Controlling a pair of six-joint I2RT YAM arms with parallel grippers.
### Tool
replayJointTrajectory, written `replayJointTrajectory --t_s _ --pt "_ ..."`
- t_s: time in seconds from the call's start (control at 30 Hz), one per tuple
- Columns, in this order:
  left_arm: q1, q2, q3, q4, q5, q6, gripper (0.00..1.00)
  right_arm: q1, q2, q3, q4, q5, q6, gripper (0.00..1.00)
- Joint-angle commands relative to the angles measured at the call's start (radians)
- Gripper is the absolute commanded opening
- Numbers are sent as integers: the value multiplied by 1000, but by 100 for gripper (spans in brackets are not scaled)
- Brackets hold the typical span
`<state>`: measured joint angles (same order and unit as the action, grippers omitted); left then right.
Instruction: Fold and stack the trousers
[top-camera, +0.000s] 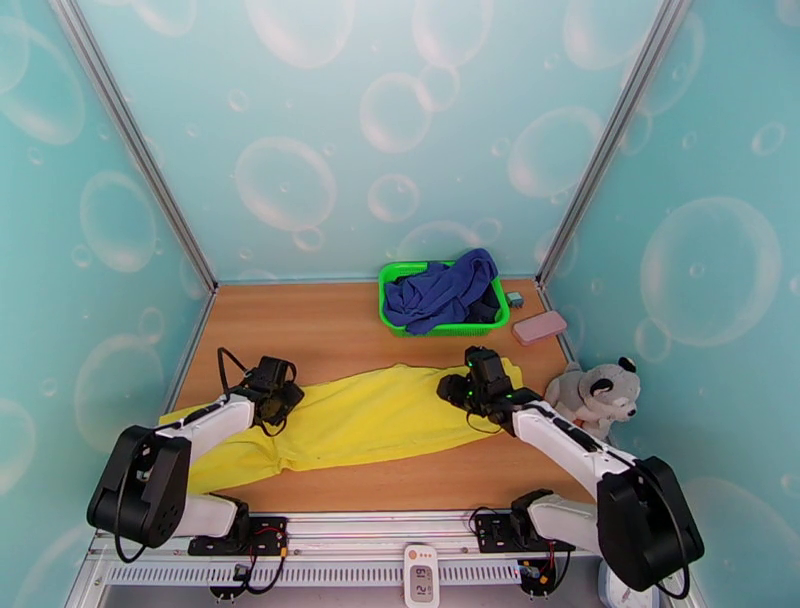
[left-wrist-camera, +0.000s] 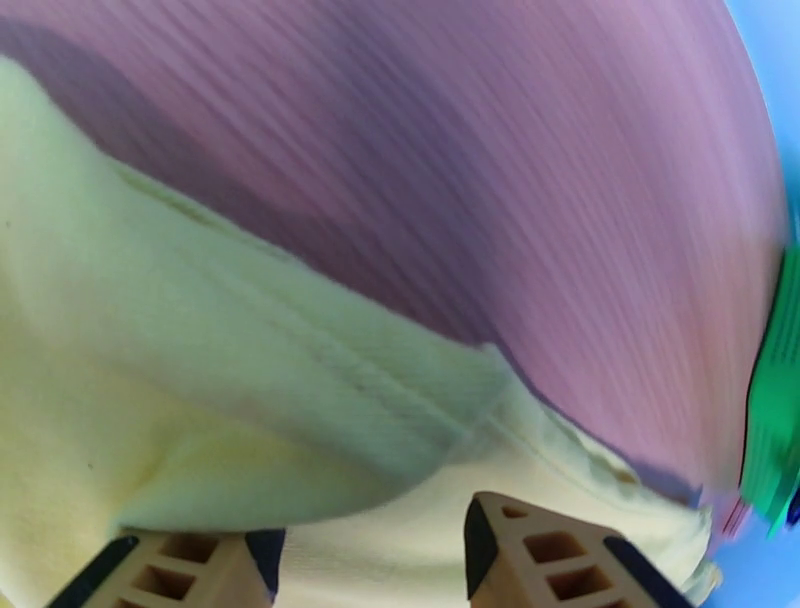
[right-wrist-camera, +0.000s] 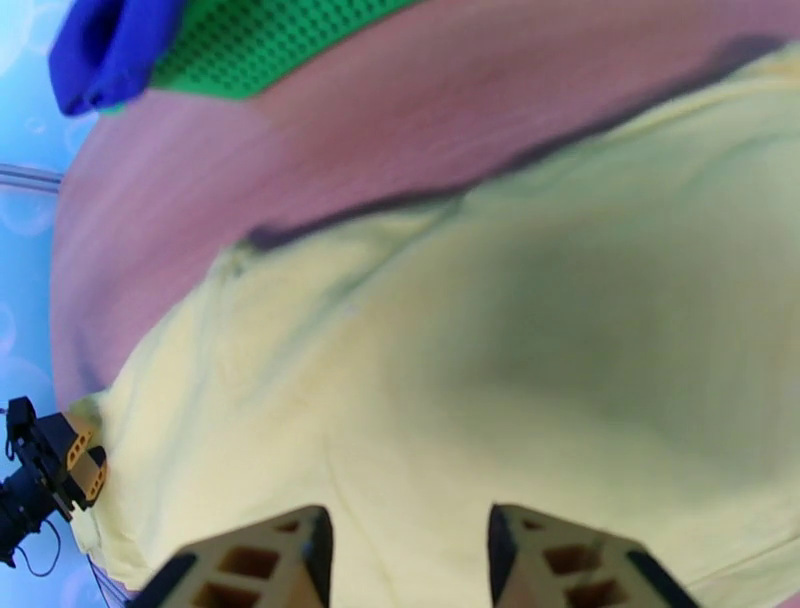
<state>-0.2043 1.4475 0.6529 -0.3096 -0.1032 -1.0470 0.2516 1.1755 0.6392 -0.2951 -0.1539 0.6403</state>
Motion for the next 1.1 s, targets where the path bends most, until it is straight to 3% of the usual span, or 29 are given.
replayJointTrajectory --t_s 0.0,0.17,0.47,0.83,1.07 --pt "79 49 -39 -56 -100 -7 53 -85 -48 4 -77 -9 -42 47" --pt "155 65 -25 -7 -84 27 53 -175 -92 -59 -124 -82 -27 43" --pt "168 68 -40 49 -8 57 53 -179 -118 -134 -187 7 57 36" --pt "167 42 -97 98 50 51 52 -306 -107 -81 -289 109 -8 40" --pt "166 34 -93 102 65 54 52 -356 -70 -98 -234 60 -36 41"
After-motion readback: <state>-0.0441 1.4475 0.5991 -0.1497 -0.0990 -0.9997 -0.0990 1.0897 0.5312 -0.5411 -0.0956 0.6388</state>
